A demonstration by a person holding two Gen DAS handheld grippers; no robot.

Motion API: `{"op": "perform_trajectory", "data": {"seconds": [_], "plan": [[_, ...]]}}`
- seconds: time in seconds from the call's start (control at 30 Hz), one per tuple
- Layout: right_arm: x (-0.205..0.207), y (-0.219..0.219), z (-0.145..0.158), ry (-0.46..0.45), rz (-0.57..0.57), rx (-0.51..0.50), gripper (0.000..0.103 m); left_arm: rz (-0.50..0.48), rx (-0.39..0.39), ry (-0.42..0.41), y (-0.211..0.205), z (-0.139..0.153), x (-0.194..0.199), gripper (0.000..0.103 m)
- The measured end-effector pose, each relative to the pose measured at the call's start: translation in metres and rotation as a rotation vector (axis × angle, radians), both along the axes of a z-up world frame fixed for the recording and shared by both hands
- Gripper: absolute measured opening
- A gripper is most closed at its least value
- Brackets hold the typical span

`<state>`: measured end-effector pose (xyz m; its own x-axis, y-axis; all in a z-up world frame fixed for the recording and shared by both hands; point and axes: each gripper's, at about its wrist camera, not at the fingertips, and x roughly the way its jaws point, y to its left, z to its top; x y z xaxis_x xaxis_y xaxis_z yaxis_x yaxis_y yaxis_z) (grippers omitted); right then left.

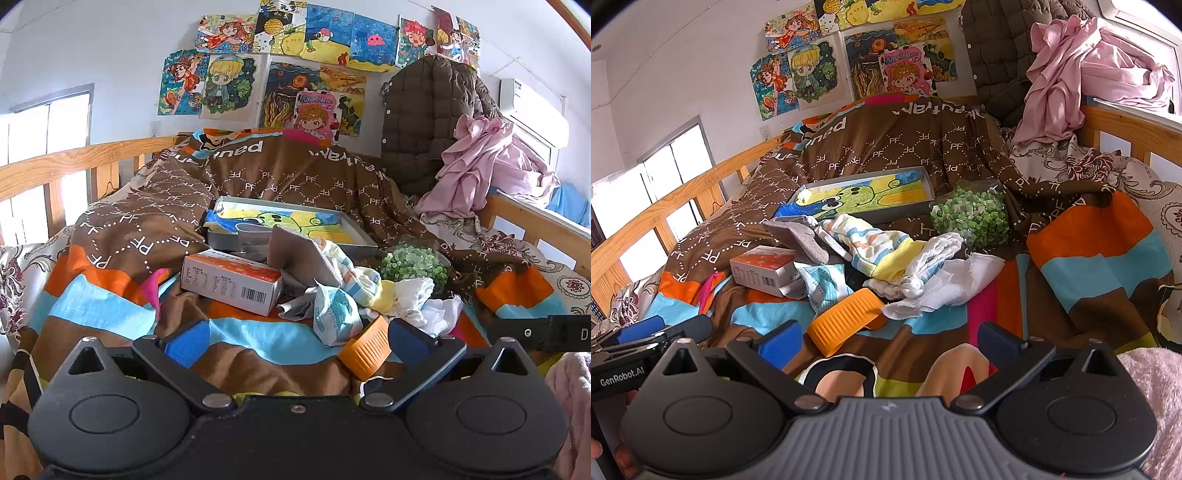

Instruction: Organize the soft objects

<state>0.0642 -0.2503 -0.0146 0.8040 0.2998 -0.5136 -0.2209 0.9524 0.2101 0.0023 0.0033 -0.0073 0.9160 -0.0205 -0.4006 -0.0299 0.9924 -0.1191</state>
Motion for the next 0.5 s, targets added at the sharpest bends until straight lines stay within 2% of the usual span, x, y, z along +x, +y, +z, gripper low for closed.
{"op": "perform_trajectory", "data": {"seconds": [0.5], "plan": [[0.0003, -0.0001, -0.0011, 0.006, 0.001, 0.006, 0.103, -0.001, 0.001, 0.000, 0.0002, -0.0002, 0.0001, 0.102]]}}
